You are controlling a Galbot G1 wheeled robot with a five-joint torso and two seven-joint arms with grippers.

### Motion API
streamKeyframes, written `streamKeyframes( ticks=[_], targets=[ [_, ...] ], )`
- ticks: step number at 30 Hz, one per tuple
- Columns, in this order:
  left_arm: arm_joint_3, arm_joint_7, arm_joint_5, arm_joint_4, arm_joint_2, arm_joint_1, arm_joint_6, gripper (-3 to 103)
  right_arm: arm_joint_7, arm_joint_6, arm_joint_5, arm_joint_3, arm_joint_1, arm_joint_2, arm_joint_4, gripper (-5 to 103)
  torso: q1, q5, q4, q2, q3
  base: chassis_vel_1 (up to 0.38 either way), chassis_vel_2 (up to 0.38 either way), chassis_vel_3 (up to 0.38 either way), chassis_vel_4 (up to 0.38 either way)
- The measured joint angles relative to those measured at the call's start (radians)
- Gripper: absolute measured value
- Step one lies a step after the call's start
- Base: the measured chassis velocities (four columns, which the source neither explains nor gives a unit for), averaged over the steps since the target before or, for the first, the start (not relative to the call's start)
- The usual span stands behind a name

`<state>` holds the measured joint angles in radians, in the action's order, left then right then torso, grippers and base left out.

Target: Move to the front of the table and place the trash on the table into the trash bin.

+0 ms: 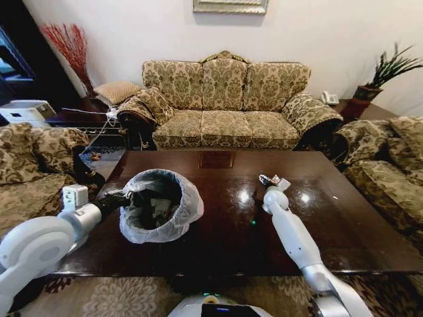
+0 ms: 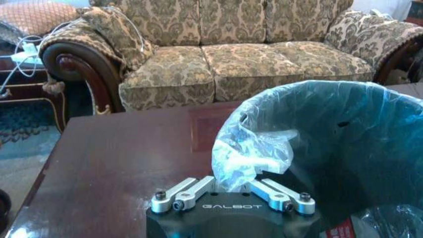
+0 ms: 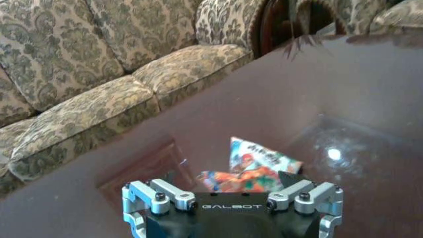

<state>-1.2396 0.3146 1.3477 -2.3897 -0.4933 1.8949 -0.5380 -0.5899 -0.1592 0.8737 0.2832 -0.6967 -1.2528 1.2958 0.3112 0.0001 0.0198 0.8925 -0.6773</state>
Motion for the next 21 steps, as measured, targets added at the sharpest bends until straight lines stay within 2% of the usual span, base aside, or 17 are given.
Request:
streamKeyframes(
  ticks=[5, 7, 9, 15, 18, 20, 21],
  targets=[
    [0.015, -0.001, -0.004, 0.016, 0.010, -0.010, 0.006, 2, 0.000, 0.001, 0.006, 0.005, -0.001, 0.006, -0.005, 100, 0.000, -0.0005, 0.0002, 0.000, 0.000, 0.000, 0.000, 0.000, 0.000],
    [0.025, -0.003, -0.005, 0.022, 0.017, -0.018, 0.010, 2, 0.000, 0.002, 0.028, 0.004, 0.012, 0.005, -0.028, 100, 0.000, -0.0005, 0.0006, 0.000, 0.000, 0.000, 0.000, 0.000, 0.000],
    [0.031, -0.003, -0.005, 0.024, 0.016, -0.022, 0.016, 2, 0.000, 0.003, 0.092, -0.001, 0.037, 0.005, -0.061, 100, 0.000, 0.0000, 0.0006, 0.000, 0.000, 0.000, 0.000, 0.000, 0.000],
    [0.037, -0.010, -0.016, 0.035, 0.010, -0.019, 0.018, 2, -0.001, 0.002, 0.136, -0.015, 0.056, 0.015, -0.100, 103, 0.000, 0.0001, 0.0005, 0.000, 0.000, 0.000, 0.000, 0.000, 0.000],
    [0.043, -0.013, -0.017, 0.039, 0.014, -0.026, 0.022, 2, -0.001, 0.005, 0.137, -0.016, 0.070, 0.017, -0.126, 95, 0.000, -0.0003, 0.0006, 0.000, 0.000, 0.000, 0.000, 0.000, 0.000],
    [0.045, -0.013, -0.017, 0.040, 0.015, -0.028, 0.023, 2, 0.002, 0.007, 0.138, -0.018, 0.073, 0.019, -0.134, 95, 0.000, -0.0003, 0.0006, 0.000, 0.000, 0.000, 0.000, 0.000, 0.000],
    [0.049, -0.013, -0.017, 0.040, 0.015, -0.030, 0.023, 2, 0.007, 0.011, 0.140, -0.022, 0.077, 0.023, -0.147, 85, 0.000, -0.0002, 0.0005, 0.000, 0.000, 0.000, 0.000, 0.000, 0.000]
  ],
)
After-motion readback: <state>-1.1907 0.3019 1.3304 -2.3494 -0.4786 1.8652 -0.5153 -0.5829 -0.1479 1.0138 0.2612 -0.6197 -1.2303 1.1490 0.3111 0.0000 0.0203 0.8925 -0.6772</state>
